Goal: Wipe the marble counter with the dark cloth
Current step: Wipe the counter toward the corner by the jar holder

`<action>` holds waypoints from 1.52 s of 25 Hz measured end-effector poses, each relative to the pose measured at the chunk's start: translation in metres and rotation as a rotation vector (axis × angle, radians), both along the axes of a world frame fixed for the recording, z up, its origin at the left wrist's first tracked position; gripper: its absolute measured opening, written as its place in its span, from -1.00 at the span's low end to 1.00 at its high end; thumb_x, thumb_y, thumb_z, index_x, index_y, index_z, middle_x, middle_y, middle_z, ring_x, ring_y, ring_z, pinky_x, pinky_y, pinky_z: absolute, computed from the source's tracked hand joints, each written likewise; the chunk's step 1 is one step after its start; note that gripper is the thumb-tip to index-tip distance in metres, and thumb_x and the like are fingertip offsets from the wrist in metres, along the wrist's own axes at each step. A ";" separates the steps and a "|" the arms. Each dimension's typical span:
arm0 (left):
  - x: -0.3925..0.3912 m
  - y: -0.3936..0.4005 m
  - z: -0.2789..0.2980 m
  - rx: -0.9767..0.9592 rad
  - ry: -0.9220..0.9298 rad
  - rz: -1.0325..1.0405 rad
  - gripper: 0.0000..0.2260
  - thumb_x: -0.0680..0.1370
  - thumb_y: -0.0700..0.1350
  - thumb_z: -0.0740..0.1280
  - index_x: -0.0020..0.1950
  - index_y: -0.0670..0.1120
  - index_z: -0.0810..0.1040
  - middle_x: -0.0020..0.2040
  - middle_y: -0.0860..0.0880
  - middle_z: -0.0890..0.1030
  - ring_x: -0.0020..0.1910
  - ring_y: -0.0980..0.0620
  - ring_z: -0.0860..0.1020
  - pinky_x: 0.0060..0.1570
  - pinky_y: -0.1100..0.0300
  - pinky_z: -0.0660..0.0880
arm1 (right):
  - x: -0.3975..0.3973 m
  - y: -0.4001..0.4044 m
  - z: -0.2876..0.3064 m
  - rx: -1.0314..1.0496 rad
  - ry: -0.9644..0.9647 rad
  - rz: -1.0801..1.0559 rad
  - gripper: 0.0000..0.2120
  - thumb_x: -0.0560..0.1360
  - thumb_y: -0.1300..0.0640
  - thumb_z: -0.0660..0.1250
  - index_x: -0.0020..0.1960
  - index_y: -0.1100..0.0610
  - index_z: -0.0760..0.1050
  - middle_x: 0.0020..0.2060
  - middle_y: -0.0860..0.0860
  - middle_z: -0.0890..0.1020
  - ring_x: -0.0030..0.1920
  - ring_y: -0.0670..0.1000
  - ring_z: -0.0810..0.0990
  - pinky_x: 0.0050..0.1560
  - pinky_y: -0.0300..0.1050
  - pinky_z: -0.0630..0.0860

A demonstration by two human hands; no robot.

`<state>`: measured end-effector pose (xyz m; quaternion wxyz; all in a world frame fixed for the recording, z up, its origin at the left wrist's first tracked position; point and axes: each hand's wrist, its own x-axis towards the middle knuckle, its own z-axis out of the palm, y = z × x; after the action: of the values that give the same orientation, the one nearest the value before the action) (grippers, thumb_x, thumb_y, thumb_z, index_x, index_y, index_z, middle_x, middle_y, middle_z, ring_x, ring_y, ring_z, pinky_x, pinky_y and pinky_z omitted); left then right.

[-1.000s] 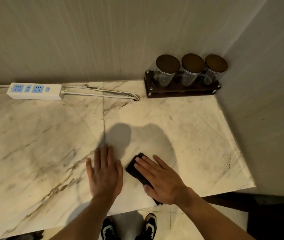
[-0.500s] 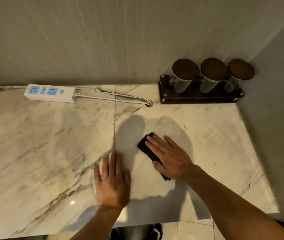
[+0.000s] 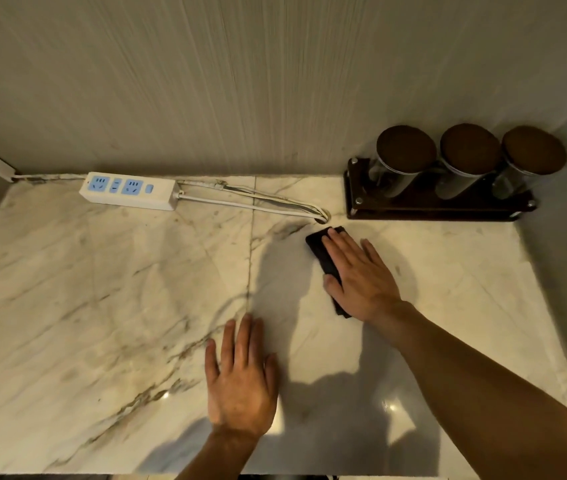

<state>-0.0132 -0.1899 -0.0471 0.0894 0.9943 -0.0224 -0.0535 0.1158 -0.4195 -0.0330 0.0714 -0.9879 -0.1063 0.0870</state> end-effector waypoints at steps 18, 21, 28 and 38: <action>0.000 0.002 -0.001 -0.021 0.010 -0.014 -0.48 0.54 0.06 0.07 0.49 -0.08 0.23 0.49 -0.07 0.30 0.49 -0.10 0.14 0.40 -0.20 0.07 | -0.018 0.040 -0.005 0.112 -0.036 -0.778 -0.37 0.56 -0.08 -0.10 0.55 0.14 -0.17 0.56 0.08 -0.07 0.53 0.06 -0.14 0.49 0.16 -0.14; -0.001 0.002 0.001 -0.056 -0.016 -0.021 -0.48 0.54 0.05 0.07 0.49 -0.08 0.23 0.48 -0.08 0.30 0.49 -0.10 0.15 0.41 -0.21 0.07 | -0.033 0.043 -0.006 0.125 -0.056 -0.813 -0.37 0.57 -0.07 -0.07 0.55 0.15 -0.14 0.56 0.09 -0.05 0.53 0.07 -0.11 0.49 0.16 -0.14; 0.000 0.003 0.000 -0.045 -0.020 0.000 -0.50 0.56 0.08 0.05 0.48 -0.04 0.24 0.48 -0.06 0.31 0.49 -0.06 0.15 0.43 -0.14 -0.02 | -0.073 0.050 -0.009 0.107 -0.066 -0.854 -0.36 0.57 -0.07 -0.05 0.55 0.17 -0.13 0.56 0.09 -0.04 0.54 0.07 -0.10 0.49 0.16 -0.13; -0.001 0.003 0.001 -0.075 -0.023 -0.013 -0.47 0.57 0.11 -0.06 0.51 -0.05 0.16 0.52 -0.07 0.22 0.51 -0.09 0.07 0.45 -0.17 -0.07 | -0.157 0.063 -0.010 0.123 -0.146 -0.864 -0.35 0.53 -0.07 -0.02 0.52 0.24 0.06 0.51 0.15 0.17 0.51 0.12 0.11 0.45 0.22 0.09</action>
<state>-0.0145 -0.1874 -0.0461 0.1262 0.9906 -0.0320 -0.0416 -0.0415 -0.3565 -0.0433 0.1523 -0.9391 0.3067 -0.0272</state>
